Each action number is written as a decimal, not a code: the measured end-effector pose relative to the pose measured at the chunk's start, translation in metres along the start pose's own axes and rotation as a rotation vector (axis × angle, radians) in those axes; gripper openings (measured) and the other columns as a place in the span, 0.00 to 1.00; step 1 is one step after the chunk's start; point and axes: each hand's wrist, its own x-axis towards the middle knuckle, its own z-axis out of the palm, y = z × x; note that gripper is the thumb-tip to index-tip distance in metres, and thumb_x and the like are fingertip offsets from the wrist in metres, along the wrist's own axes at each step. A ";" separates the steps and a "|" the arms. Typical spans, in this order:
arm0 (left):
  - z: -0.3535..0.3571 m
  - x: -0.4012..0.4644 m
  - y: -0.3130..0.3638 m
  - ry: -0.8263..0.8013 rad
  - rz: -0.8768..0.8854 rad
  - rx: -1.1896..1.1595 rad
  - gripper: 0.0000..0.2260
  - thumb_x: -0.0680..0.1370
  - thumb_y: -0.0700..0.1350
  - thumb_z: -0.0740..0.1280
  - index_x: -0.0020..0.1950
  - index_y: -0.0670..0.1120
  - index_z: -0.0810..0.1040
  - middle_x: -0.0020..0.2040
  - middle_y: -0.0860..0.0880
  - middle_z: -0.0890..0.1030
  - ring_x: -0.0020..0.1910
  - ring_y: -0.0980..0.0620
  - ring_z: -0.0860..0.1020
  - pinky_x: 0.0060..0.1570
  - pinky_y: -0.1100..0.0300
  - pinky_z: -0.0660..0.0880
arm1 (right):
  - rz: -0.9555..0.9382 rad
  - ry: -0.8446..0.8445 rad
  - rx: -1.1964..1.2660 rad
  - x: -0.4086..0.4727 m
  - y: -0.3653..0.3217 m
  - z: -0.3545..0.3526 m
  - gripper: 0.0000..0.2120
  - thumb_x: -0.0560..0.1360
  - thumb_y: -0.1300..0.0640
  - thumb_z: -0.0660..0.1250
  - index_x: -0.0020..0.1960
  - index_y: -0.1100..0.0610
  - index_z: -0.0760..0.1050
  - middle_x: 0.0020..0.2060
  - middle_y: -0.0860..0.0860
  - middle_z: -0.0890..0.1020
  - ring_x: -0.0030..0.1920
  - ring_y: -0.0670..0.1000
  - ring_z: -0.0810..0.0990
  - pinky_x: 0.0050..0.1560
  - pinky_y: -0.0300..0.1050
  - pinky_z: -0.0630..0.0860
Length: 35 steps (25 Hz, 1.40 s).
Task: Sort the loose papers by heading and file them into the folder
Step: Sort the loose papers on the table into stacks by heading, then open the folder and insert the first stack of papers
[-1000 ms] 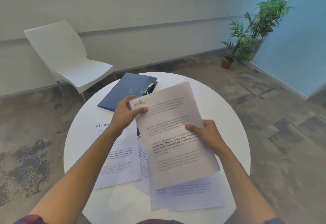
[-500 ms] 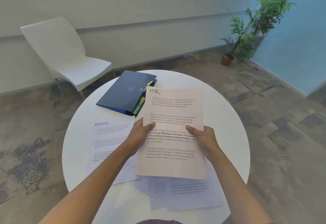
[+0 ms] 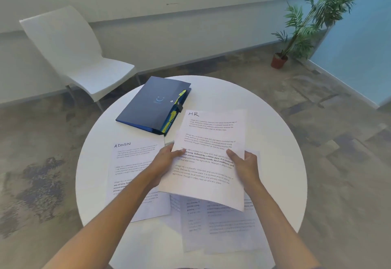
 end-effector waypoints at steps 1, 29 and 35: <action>-0.002 0.004 -0.004 -0.015 -0.016 0.027 0.08 0.81 0.42 0.65 0.57 0.54 0.76 0.53 0.50 0.85 0.49 0.47 0.85 0.44 0.52 0.82 | 0.009 0.013 -0.013 0.004 0.002 0.001 0.11 0.77 0.56 0.71 0.57 0.60 0.82 0.51 0.52 0.87 0.51 0.51 0.85 0.46 0.39 0.78; -0.005 0.275 0.048 0.323 -0.233 0.166 0.37 0.76 0.54 0.68 0.80 0.58 0.51 0.79 0.46 0.55 0.76 0.40 0.56 0.74 0.39 0.57 | 0.143 0.073 0.053 0.121 0.018 0.022 0.07 0.76 0.61 0.72 0.54 0.57 0.83 0.49 0.50 0.88 0.50 0.53 0.87 0.54 0.52 0.82; -0.005 0.282 0.042 0.351 -0.203 0.118 0.29 0.75 0.53 0.67 0.75 0.61 0.62 0.75 0.46 0.62 0.71 0.43 0.63 0.72 0.44 0.61 | 0.153 0.081 0.048 0.128 0.018 0.020 0.07 0.76 0.61 0.72 0.54 0.58 0.83 0.48 0.51 0.88 0.50 0.55 0.87 0.55 0.55 0.82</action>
